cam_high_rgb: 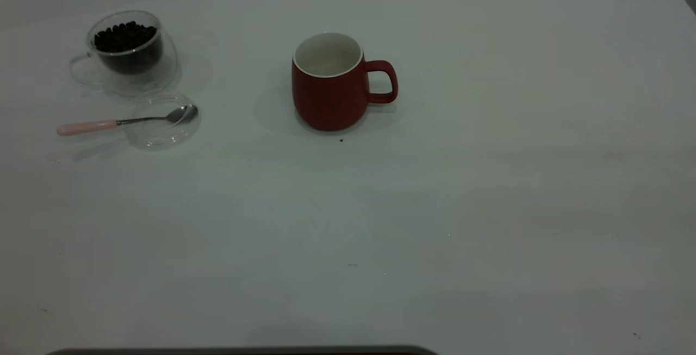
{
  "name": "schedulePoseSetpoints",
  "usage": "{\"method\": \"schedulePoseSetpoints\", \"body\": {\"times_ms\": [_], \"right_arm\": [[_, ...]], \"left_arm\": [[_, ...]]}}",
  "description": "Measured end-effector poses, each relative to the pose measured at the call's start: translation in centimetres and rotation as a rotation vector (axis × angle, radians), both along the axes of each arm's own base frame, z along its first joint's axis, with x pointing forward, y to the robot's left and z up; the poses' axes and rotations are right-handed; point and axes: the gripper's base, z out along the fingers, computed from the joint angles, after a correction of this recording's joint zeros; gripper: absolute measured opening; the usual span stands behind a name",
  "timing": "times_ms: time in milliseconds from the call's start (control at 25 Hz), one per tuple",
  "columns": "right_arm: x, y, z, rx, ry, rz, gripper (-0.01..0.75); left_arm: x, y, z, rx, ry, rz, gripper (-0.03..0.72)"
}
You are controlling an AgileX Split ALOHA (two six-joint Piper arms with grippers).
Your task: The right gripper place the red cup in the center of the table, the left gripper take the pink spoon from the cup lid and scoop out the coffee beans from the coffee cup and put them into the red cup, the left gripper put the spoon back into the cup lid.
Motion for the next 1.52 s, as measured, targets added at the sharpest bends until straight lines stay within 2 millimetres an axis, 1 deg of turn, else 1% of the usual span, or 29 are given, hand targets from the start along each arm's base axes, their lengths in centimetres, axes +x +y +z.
{"method": "schedulePoseSetpoints", "body": {"times_ms": [120, 240, 560, 760, 920, 1120, 1520], "right_arm": [[0.0, 0.0, 0.0, 0.0, 0.0, 0.0, 0.579], [0.0, 0.0, 0.0, 0.0, 0.0, 0.0, 0.579], [0.0, 0.0, 0.0, 0.0, 0.0, 0.0, 0.579], [0.0, 0.0, 0.0, 0.0, 0.0, 0.0, 0.579], [0.0, 0.0, 0.0, 0.0, 0.0, 0.0, 0.579], [0.0, 0.0, 0.0, 0.0, 0.0, 0.0, 0.579], [0.0, 0.0, 0.0, 0.0, 0.0, 0.0, 0.579]], "left_arm": [[-0.9, -0.8, -0.7, 0.007, -0.048, -0.084, 0.525], [-2.2, -1.0, -0.9, 0.019, -0.107, -0.11, 0.525], [-6.2, -0.7, -0.3, 0.118, -0.353, -0.099, 0.525], [-8.2, -0.6, -1.2, 0.121, -0.454, -0.029, 0.525], [-9.0, -0.5, -1.2, 0.112, -0.509, 0.021, 0.525], [-9.6, -0.4, -1.4, 0.119, -0.554, 0.036, 0.525], [-9.6, -0.3, -1.4, 0.131, -0.552, 0.044, 0.525]]}}
